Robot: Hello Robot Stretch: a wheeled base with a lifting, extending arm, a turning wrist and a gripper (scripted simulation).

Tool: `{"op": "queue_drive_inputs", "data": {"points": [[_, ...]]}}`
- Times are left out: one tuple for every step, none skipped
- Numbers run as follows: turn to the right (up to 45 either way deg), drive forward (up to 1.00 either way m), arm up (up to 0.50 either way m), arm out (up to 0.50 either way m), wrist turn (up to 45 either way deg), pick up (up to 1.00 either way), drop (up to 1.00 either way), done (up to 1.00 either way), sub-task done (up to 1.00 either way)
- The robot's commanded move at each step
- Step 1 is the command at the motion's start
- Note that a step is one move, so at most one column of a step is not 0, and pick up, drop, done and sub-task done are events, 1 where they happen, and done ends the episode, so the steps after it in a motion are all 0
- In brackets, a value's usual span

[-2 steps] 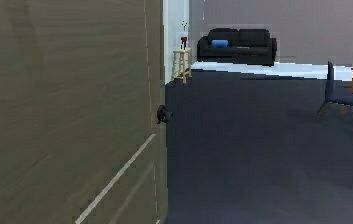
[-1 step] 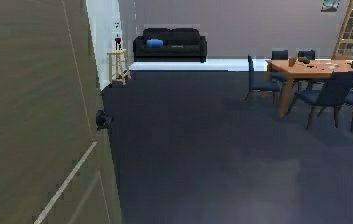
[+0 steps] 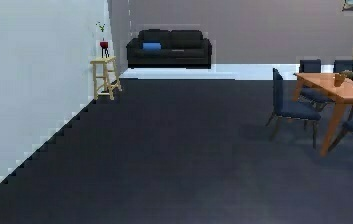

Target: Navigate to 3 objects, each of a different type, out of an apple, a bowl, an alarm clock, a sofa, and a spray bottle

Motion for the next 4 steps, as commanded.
{"op": "queue_drive_inputs", "data": {"points": [[15.0,0.00,0.00,0.00,0.0,0.00,0.00,0.00,0.00],[0.0,0.20,0.00,0.00,0.0,0.00,0.00,0.00,0.00],[-45.0,0.00,0.00,0.00,0.0,0.00,0.00,0.00,0.00],[-6.0,0.00,0.00,0.00,0.0,0.00,0.00,0.00,0.00]]}}
